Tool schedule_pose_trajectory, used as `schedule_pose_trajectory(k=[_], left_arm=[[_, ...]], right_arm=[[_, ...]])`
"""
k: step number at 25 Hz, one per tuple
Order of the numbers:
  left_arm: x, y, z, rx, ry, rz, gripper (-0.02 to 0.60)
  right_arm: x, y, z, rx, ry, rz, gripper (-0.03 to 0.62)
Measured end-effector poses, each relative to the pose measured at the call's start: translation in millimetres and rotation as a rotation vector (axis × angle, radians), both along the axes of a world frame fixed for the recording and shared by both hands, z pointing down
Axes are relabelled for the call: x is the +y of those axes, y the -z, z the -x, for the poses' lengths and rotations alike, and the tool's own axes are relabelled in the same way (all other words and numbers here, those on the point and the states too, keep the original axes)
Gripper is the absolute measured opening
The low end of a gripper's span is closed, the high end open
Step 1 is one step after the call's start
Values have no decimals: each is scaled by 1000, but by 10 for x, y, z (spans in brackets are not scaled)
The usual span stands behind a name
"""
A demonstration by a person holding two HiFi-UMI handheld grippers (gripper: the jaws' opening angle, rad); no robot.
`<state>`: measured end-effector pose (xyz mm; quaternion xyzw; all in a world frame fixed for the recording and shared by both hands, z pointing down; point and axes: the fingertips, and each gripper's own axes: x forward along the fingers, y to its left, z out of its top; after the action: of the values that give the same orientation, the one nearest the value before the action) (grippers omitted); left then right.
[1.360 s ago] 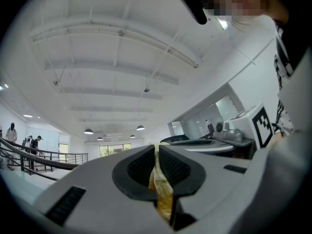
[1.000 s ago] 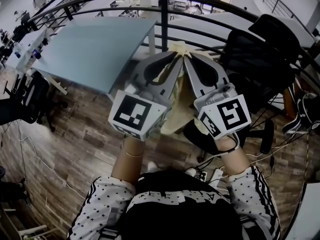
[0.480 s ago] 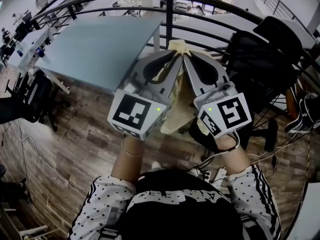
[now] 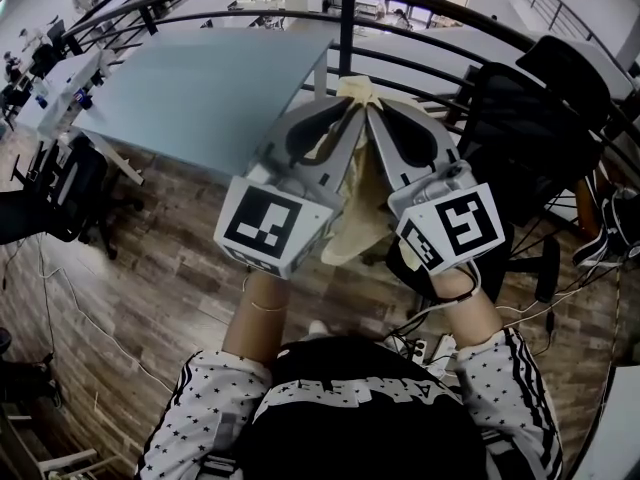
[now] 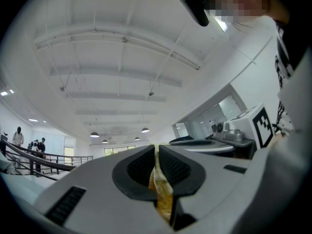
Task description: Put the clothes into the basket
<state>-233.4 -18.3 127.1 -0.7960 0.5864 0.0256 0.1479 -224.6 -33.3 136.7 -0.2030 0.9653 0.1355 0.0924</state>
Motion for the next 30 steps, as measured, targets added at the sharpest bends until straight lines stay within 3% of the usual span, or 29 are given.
schedule_pose_trajectory(k=[30], left_arm=[[108,-80,615,29,13,17,38]], right_arm=[[109,-69,601,22,9,19,31]])
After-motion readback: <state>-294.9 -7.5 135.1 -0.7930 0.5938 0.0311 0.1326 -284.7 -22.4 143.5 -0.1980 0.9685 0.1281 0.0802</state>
